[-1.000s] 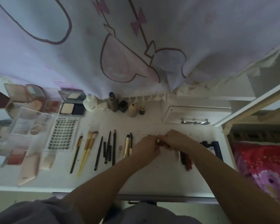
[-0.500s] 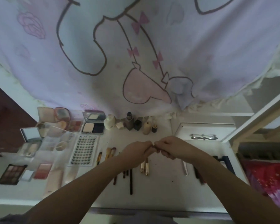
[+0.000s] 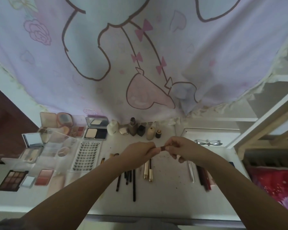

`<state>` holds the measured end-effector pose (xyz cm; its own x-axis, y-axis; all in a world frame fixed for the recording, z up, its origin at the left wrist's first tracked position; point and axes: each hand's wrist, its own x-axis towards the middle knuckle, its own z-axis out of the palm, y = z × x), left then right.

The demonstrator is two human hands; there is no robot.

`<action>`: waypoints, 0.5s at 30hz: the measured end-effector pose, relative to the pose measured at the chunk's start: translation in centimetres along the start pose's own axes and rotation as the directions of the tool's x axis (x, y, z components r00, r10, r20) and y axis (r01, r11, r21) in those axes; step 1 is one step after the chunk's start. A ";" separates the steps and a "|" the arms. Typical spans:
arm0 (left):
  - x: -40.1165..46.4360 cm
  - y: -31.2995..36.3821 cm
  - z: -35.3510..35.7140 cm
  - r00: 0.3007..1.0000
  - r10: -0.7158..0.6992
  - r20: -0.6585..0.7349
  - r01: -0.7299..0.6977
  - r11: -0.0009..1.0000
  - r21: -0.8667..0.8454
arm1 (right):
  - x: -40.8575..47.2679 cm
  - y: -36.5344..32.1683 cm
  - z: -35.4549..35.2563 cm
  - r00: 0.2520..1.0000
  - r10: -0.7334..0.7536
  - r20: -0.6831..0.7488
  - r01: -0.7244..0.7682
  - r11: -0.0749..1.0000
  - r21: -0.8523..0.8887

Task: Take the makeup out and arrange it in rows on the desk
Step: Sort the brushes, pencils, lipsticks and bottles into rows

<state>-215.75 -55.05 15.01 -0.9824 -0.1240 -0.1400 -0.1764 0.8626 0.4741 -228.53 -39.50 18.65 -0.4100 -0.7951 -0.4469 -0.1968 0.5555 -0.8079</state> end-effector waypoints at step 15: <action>0.9 0.3 -0.3 0.999 0.035 -0.016 -0.035 0.999 0.040 | 0.3 0.5 -1.9 0.992 0.064 0.108 -0.076 0.991 0.113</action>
<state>-216.72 -55.09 15.26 -0.9888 -0.1011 -0.1094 -0.1396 0.8853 0.4436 -230.43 -38.99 18.85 -0.3230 -0.7795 -0.5367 -0.0631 0.5836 -0.8096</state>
